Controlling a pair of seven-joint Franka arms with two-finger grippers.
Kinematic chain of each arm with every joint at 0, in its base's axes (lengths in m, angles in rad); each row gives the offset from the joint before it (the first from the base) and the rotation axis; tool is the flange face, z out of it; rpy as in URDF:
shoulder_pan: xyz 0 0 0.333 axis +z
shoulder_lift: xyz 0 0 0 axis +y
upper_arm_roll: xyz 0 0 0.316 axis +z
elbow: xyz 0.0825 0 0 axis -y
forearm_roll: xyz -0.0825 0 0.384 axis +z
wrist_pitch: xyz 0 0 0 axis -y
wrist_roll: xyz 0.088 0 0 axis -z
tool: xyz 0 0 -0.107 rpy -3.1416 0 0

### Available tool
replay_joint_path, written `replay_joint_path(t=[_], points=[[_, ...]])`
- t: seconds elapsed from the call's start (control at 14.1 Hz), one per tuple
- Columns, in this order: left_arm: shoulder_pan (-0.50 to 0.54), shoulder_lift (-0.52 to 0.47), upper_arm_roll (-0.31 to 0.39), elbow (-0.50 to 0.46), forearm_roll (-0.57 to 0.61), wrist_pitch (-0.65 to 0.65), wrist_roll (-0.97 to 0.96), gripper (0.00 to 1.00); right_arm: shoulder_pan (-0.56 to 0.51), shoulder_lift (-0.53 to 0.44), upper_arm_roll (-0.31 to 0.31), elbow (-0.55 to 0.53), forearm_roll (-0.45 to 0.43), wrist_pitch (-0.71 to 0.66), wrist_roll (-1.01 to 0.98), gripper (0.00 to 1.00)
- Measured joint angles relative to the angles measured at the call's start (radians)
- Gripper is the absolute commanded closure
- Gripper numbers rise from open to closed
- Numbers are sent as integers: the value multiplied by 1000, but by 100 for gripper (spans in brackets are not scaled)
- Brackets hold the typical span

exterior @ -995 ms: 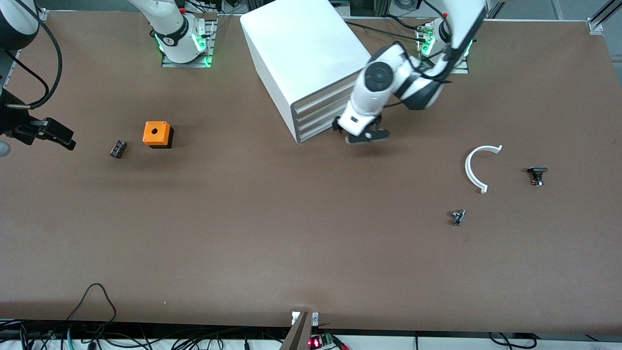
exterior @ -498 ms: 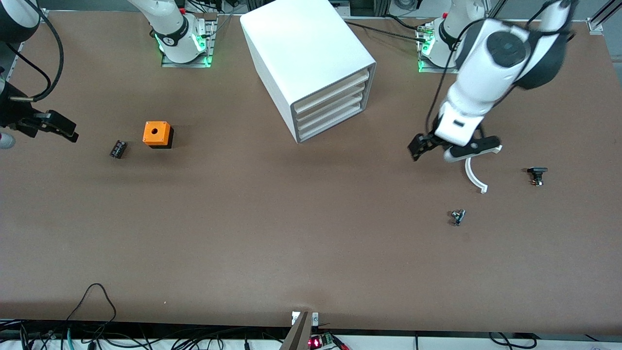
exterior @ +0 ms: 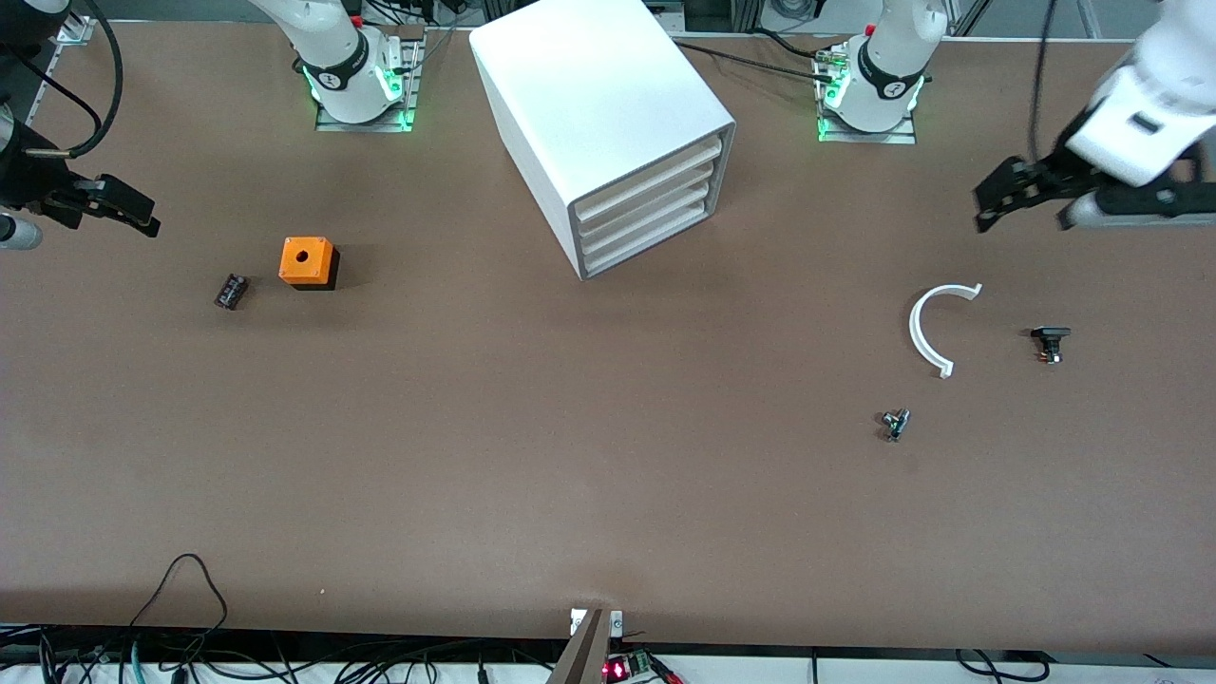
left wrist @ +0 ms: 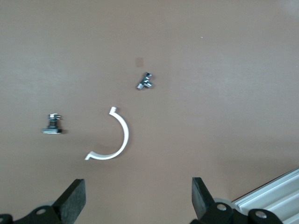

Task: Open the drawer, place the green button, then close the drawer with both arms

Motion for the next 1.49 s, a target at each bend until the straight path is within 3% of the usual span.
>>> replay_joint_path(t=[0.28,1.49], points=[[1,12,56,24,0,-22,85,0,6,6,1,6,0,18,0,0],[-1,55,53,54,0,-31,95,0,13,9,2,27,0,18,-1,0]])
